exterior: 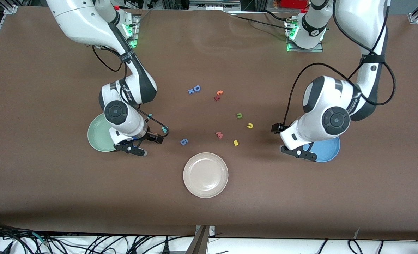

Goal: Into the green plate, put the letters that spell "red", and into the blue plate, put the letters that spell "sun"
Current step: 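Reach the right gripper to the orange e while the left gripper reaches yellow u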

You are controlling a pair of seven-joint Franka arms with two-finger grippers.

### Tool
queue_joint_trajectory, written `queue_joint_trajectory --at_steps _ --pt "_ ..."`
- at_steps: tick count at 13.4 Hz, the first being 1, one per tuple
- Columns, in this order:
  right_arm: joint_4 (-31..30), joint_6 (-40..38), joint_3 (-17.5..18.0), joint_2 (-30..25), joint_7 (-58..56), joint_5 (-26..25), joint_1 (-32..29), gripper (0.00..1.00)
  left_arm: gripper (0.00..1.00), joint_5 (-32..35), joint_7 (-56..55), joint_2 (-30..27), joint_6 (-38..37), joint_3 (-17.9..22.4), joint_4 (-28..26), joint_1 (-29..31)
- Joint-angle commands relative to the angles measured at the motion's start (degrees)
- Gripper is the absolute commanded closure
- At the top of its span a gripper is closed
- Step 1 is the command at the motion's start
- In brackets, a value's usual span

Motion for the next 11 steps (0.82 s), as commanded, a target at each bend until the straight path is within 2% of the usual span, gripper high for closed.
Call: queue_joint_trajectory --at_steps 1,4,7,10,11 --pt "-0.4 1.4 -0.6 1.2 0.7 -0.2 1.0 0.01 0.0 -1.6 0.0 2.1 2.8 0.5 1.1 -3.1" --pt "-0.7 3.1 -0.7 2.2 0.6 -2.5 1.0 0.01 0.0 -1.5 0.0 4.1 8.0 0.5 0.0 -5.3" --pt "-1.3 3.6 -0.7 3.1 0.6 -2.5 1.0 0.02 0.0 -1.6 -0.3 5.0 12.9 0.5 -2.3 -7.1" --pt "-2.4 3.8 -0.7 3.4 0.7 -2.5 1.0 0.06 0.0 -1.6 -0.4 4.4 19.0 0.5 -8.1 -8.9" --pt "-2.8 3.8 -0.6 3.5 0.9 -2.3 1.0 0.14 0.0 -1.6 -1.1 4.1 20.4 0.5 -9.4 -9.3"
